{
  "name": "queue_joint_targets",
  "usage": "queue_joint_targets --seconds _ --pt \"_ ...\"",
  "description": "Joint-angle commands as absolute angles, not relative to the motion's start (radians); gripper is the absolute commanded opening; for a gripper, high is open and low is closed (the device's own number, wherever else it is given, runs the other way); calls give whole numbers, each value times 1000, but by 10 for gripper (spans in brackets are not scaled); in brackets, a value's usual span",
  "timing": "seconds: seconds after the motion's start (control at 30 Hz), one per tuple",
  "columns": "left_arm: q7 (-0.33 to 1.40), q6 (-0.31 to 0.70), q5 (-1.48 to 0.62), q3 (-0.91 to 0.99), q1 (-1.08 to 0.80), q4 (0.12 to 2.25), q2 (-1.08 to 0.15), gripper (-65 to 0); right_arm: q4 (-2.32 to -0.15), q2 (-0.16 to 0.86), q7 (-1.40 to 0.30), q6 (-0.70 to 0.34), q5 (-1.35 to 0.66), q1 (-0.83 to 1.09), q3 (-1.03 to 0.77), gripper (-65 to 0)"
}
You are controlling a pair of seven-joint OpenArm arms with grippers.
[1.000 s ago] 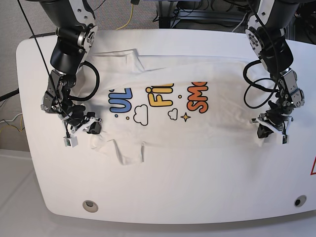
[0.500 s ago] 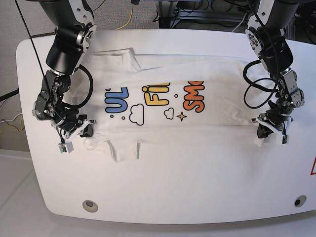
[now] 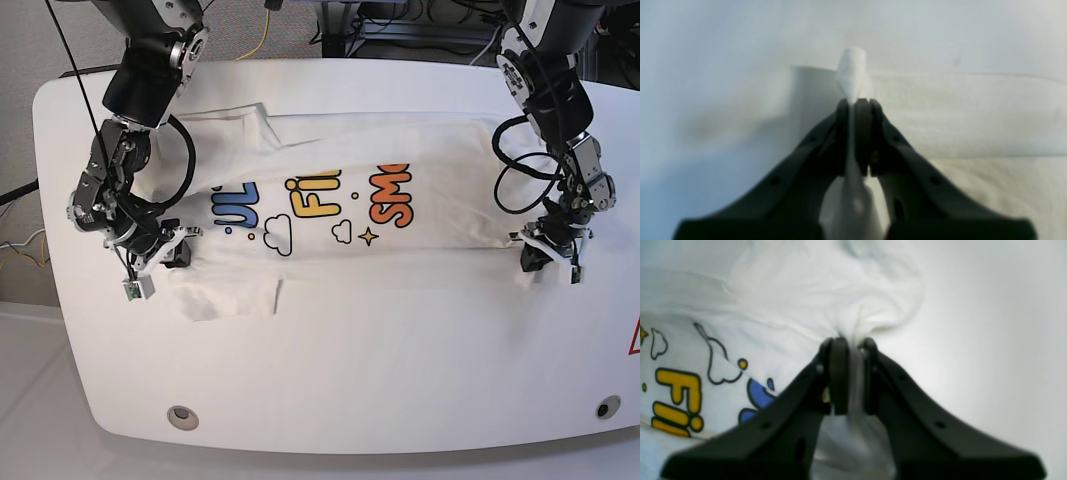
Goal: Fold the T-shirt properly
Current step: 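Lift the shirt with both grippers and fold it toward the robot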
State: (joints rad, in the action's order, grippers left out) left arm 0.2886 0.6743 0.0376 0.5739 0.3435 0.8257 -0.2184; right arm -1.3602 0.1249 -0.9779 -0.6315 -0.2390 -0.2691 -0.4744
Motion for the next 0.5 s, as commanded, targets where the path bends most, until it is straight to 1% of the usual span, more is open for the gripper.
queue_joint_targets --seconds 0.0,0.17,0.3,0.47 --pt "262 680 19 575 371 846 -232 -623 -1411 119 -963 -636 -251 -278 -475 -579" --pt "263 682 19 576 369 846 -232 -623 -1474 107 -989 -634 -251 -246 -475 -579" --pt "300 682 18 576 360 851 -232 -623 -1504 107 -1023 -634 -257 -240 -475 -579" --pt "381 682 -7 576 341 952 -231 -623 -1532 107 -1027 -634 -251 -226 -475 -579"
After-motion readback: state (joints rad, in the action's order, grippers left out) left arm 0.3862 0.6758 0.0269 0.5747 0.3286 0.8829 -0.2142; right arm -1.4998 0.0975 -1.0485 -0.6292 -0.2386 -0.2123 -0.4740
